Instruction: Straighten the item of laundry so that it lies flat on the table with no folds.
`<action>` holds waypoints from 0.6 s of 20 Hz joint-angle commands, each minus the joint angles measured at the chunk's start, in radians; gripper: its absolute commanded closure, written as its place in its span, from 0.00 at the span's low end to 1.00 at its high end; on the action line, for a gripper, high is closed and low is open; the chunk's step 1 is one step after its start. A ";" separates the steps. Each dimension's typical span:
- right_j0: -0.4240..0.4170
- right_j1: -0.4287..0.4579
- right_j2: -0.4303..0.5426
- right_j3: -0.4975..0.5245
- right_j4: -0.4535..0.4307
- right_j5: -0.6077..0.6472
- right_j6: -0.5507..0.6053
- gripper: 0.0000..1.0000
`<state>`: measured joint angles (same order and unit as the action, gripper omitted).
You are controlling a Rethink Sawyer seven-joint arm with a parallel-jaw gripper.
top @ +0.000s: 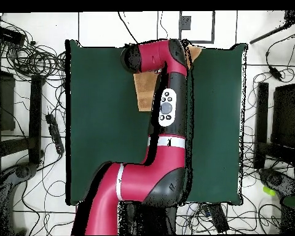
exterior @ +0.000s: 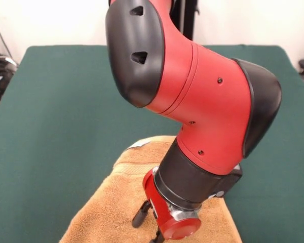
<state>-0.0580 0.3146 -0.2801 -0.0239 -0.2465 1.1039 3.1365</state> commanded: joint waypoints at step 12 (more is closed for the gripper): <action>-0.071 -0.394 0.153 0.814 0.222 -0.141 -0.116 0.00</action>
<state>-0.0957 0.0717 -0.2490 0.4131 -0.1047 0.9582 3.1365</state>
